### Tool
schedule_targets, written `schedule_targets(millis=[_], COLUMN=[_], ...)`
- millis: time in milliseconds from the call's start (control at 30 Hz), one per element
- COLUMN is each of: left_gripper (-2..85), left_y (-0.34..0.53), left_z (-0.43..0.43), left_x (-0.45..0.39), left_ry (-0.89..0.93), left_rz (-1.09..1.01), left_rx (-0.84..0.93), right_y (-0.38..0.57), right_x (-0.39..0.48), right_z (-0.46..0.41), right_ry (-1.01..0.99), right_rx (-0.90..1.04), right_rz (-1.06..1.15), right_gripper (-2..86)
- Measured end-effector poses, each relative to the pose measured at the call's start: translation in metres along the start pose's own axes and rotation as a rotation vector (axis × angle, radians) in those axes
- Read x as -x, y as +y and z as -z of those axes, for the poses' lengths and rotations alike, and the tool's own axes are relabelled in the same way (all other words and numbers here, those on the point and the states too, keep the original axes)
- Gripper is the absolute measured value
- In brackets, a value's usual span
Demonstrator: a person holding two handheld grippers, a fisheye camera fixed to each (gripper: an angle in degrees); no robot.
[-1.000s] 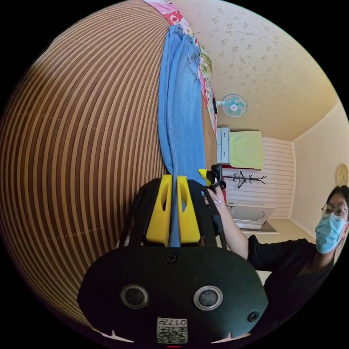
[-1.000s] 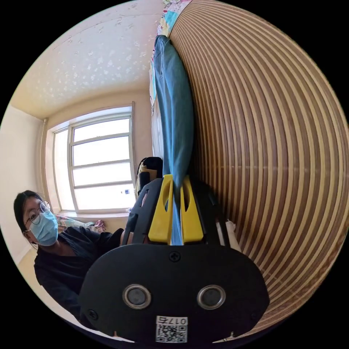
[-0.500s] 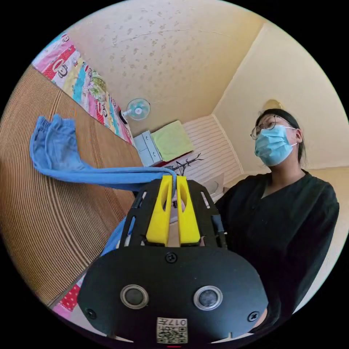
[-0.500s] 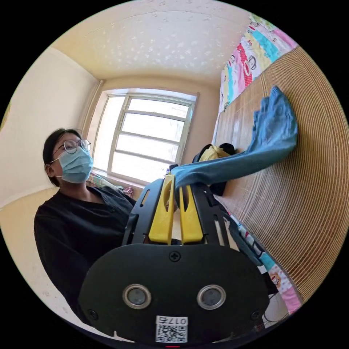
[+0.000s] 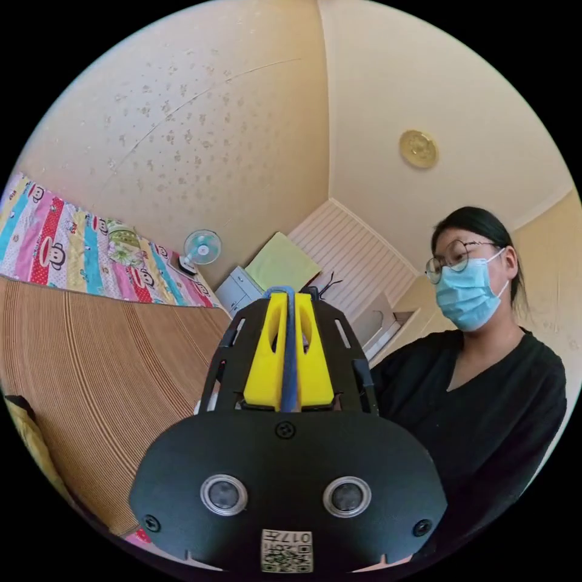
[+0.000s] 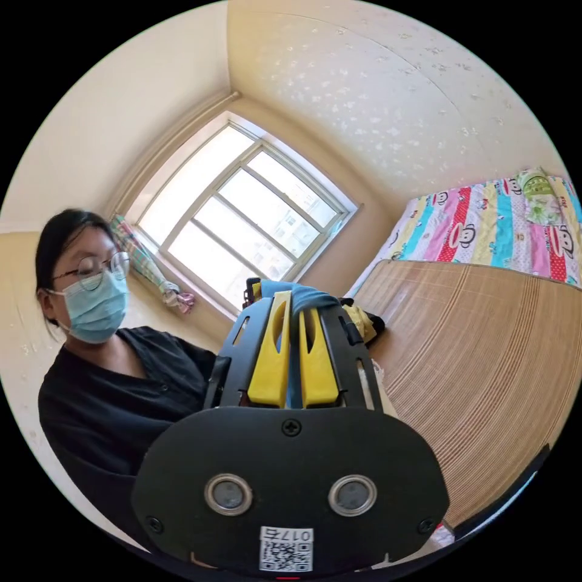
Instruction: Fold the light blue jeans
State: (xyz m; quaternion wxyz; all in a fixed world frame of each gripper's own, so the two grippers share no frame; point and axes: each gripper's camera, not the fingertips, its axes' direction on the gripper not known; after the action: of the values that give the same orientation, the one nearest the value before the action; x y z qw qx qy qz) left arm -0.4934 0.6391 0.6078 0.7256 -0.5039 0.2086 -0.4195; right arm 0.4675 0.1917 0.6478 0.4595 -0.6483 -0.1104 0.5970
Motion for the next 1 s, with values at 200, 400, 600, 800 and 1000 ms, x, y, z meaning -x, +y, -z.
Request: schedule_targets(millis=[200,400,600,800,1000], left_gripper=[-0.3,0.8,5.4,9.6,13.5], left_y=[-0.034,0.027,0.201,0.261,0.209], left_z=[-0.057,-0.104,-0.120,-0.100,-0.122], left_x=[0.112,0.177,0.226,0.256,0.329], left_ry=[-0.232,-0.393,-0.524,-0.500,-0.546], left_rz=[0.196,0.302,0.646,0.867,0.801], left_rx=[0.164,0.391,0.590,0.427,0.369], right_y=[-0.038,0.026,0.219,0.286,0.221], right_x=[-0.118,-0.163,-0.245,-0.305,-0.391], right_z=[-0.043,-0.088,-0.124,-0.110,-0.135], right_ry=[0.174,0.331,0.337,0.249,0.226], right_rx=[0.079,0.219,0.409,0.325,0.273], right_rz=[-0.166,-0.241,-0.595,-0.827,-0.772], right_gripper=[0.4,1.1,3.8,9.7,16.5])
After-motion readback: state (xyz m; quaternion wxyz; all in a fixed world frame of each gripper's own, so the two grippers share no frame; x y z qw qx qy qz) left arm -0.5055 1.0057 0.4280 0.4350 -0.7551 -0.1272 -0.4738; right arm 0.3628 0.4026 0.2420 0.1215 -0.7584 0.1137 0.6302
